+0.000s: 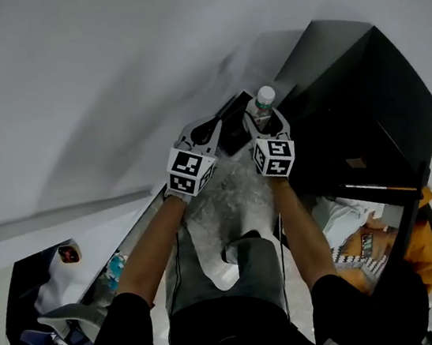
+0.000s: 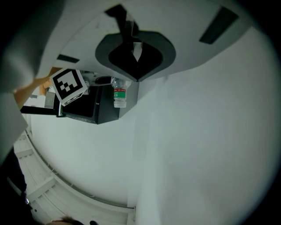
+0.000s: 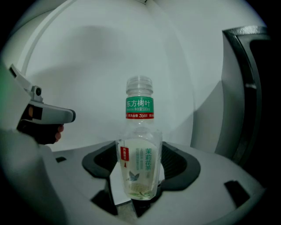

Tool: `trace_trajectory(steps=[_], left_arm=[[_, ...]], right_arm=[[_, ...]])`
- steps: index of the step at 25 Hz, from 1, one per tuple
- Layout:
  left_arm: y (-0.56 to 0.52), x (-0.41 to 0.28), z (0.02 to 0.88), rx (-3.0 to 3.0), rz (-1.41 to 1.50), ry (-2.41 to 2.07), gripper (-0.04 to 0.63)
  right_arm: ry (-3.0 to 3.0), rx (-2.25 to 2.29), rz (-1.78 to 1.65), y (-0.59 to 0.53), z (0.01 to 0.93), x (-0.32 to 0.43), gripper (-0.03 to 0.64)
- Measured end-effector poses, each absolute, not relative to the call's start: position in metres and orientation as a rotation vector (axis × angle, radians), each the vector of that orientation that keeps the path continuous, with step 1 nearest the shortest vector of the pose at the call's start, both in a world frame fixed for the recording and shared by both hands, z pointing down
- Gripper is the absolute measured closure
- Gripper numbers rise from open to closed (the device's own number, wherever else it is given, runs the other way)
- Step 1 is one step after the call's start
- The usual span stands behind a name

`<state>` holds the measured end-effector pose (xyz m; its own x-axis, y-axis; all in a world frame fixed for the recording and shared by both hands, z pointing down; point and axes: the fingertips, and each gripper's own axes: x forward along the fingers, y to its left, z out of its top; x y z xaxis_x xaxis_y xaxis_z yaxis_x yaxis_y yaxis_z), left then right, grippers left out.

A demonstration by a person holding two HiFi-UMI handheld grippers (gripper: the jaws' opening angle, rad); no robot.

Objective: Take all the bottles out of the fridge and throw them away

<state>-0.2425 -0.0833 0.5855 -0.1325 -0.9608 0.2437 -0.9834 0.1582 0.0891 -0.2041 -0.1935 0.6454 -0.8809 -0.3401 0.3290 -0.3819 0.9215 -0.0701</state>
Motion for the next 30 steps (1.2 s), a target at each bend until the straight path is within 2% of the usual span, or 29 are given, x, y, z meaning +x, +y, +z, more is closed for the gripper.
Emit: trace_trajectory(steps=[11,21,30], left_arm=[[-0.076,-0.236,0.694,1.793,0.122,-2.162,0.595],[-0.112,-0.276,0.779,1.946,0.123,-2.126,0.595],[-0.126,-0.3,0.81,2.008,0.136,-2.109,0.595]], right_arm=[[-2.681,0.47,0.264,-0.182,0.783,-0.199,0.318],[-2.703,0.564,0.291,-0.202,0.909,-0.236,0.314],[-2.68,0.657,0.338,-0.223,0.967,-0.249,0.314]])
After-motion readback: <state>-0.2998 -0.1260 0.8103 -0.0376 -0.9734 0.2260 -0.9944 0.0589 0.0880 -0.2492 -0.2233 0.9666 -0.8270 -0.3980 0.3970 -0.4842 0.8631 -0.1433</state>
